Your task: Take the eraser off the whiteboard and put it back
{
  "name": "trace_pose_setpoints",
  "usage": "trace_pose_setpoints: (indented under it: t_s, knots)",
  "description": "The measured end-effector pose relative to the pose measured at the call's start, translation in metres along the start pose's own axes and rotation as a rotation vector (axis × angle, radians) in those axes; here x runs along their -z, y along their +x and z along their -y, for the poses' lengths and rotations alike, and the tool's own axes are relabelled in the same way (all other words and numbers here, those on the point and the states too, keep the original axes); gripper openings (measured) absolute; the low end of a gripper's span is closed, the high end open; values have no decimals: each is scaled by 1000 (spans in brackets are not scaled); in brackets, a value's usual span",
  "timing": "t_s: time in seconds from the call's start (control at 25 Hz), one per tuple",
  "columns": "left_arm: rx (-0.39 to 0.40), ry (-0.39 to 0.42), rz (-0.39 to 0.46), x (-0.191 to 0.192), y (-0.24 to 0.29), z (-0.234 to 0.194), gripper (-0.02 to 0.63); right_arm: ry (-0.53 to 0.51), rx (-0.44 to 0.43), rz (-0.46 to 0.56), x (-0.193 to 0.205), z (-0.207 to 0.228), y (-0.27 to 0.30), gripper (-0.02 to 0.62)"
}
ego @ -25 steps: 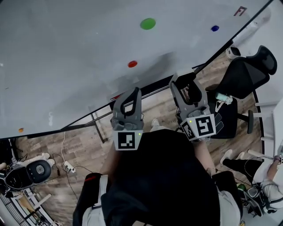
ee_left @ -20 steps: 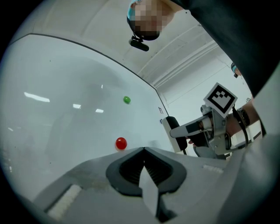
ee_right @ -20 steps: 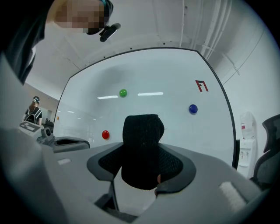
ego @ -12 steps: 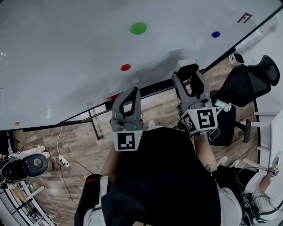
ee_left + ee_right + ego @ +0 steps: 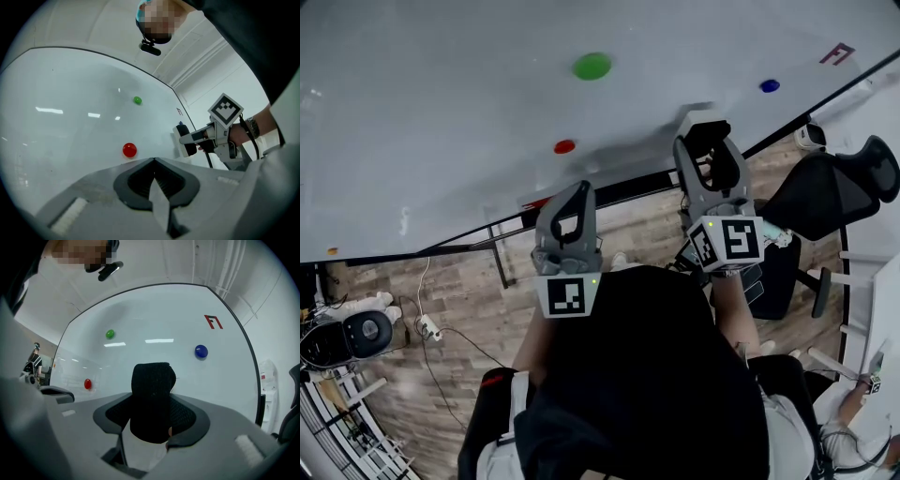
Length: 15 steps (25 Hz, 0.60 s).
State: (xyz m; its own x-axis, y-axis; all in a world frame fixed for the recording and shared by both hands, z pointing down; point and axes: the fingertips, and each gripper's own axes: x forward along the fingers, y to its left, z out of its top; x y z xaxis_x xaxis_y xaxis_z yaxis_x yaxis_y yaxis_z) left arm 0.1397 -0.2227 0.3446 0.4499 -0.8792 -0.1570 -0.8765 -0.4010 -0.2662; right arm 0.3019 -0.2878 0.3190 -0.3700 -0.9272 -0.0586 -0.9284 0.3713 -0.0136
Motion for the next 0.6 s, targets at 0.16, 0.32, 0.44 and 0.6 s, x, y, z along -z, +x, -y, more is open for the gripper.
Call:
trace_pose_setpoints:
  t_s: [0.16, 0.32, 0.44, 0.6]
  knots:
    - [6, 9, -12, 3, 7, 4, 2, 0, -5, 1, 0, 4, 6, 230]
    - [4, -1, -13, 5, 12, 7, 2, 3, -4, -2, 1, 7, 9, 230]
    - [7, 3, -11, 4, 14, 10, 2, 0, -5, -2, 2, 9, 10, 230]
    - [8, 4, -18, 6, 13, 12, 2, 14, -4, 3, 4, 10, 11, 230]
